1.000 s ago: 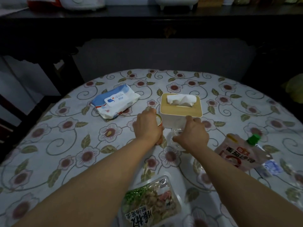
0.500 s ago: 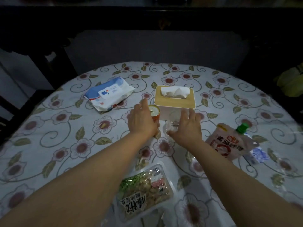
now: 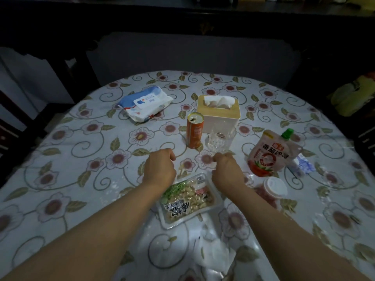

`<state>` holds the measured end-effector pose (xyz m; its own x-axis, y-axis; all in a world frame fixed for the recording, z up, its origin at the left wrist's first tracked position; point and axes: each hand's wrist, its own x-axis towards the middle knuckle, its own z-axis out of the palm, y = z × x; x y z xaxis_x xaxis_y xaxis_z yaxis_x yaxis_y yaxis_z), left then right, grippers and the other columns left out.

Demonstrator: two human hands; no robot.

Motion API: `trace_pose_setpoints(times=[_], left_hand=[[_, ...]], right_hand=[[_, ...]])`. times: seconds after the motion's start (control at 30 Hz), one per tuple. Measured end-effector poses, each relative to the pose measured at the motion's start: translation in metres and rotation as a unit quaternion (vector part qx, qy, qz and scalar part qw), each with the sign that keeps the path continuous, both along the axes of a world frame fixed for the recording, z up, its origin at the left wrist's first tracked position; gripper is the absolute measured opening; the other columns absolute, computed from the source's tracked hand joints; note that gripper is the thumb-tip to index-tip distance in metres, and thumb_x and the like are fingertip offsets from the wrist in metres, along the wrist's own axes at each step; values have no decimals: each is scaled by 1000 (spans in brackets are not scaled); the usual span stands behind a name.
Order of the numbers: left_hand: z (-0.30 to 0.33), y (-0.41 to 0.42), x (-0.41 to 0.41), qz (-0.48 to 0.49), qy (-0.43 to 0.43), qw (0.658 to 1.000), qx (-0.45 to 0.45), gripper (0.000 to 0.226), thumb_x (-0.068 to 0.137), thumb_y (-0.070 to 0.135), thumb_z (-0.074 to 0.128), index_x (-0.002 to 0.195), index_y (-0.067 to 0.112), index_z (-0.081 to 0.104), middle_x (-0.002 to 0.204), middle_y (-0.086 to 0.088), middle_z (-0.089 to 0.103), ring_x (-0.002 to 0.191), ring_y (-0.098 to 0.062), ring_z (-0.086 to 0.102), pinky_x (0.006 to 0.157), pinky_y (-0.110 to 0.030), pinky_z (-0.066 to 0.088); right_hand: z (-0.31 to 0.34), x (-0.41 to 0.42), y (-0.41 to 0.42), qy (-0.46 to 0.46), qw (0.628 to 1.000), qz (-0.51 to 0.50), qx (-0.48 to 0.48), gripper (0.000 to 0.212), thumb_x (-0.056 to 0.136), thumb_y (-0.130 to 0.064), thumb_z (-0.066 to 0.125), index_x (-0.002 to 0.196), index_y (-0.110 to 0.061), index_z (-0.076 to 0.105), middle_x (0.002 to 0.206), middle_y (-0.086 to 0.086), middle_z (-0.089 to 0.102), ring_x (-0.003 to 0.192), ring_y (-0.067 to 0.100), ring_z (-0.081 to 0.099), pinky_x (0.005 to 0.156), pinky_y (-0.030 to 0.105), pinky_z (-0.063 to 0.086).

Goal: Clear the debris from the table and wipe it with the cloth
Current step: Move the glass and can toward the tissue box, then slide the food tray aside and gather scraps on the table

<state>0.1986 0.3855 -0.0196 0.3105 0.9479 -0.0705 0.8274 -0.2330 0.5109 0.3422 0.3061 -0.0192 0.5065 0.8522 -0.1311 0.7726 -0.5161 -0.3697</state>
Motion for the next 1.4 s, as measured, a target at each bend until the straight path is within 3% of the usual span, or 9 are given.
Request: trace_pose_setpoints(times=[0.17,0.23,0.3,0.43,0.6,0.8,0.97,1.17,1.4], left_hand=[[-9,-19,-32,7,18,1000,-15,16,83,3,61,76,12,73,88,-10,73,87,-27,68,71,-31,53],[-15,-24,-43,22,68,997,-14,21,90,21,56,78,12,71,95,-10,72,90,-29,67,67,-29,46],[-24,-28,-52,37,122,991,-29,29,94,33,46,99,15,68,107,-10,69,99,-31,64,70,-30,42],[-46,-34,-59,51,84,984,-149,50,89,20,53,137,20,40,125,-8,60,112,-30,58,84,-34,47],[-47,-41,-63,78,44,985,-149,38,85,12,58,123,11,55,105,-9,68,90,-24,64,64,-27,45],[-24,-42,-105,80,77,988,-112,32,83,8,54,115,4,52,114,-16,60,103,-32,60,79,-36,49],[-10,-37,-151,116,103,983,-101,34,79,1,54,113,2,51,110,-17,60,102,-34,60,73,-35,48],[1,-42,-201,162,91,978,-96,27,82,-1,48,109,1,49,108,-20,56,100,-35,57,76,-38,50],[4,-46,-226,171,34,978,-111,31,78,1,56,108,1,52,120,-23,53,100,-34,58,76,-32,46]], right_hand=[[-13,-15,-17,-46,997,-55,-26,21,95,-16,47,108,-8,62,106,13,64,101,29,61,73,34,50],[-19,-18,-22,-37,996,-55,-62,32,98,-27,41,113,-5,59,113,15,60,106,31,58,80,35,48],[-28,-21,-24,-14,995,-17,-97,34,98,-25,38,118,-2,54,121,18,54,112,33,52,90,37,45],[-43,-30,-26,40,995,-36,-80,23,90,-7,47,110,3,49,115,21,57,107,35,56,86,37,46],[-45,-36,-31,43,995,-73,-61,22,90,-3,44,111,3,49,114,21,60,107,34,57,83,34,46],[-28,-72,-30,45,998,-33,-26,23,95,-11,41,111,4,48,114,22,59,107,34,56,83,37,43],[-8,-113,-25,71,996,49,-15,27,94,-14,45,112,6,46,113,26,59,106,37,56,80,37,44],[8,-160,-20,97,991,93,1,14,90,-8,49,88,-8,36,95,22,59,89,34,58,63,29,33],[14,-185,-20,109,991,71,-15,20,90,-14,51,106,-3,45,111,25,59,104,38,56,80,41,47]])
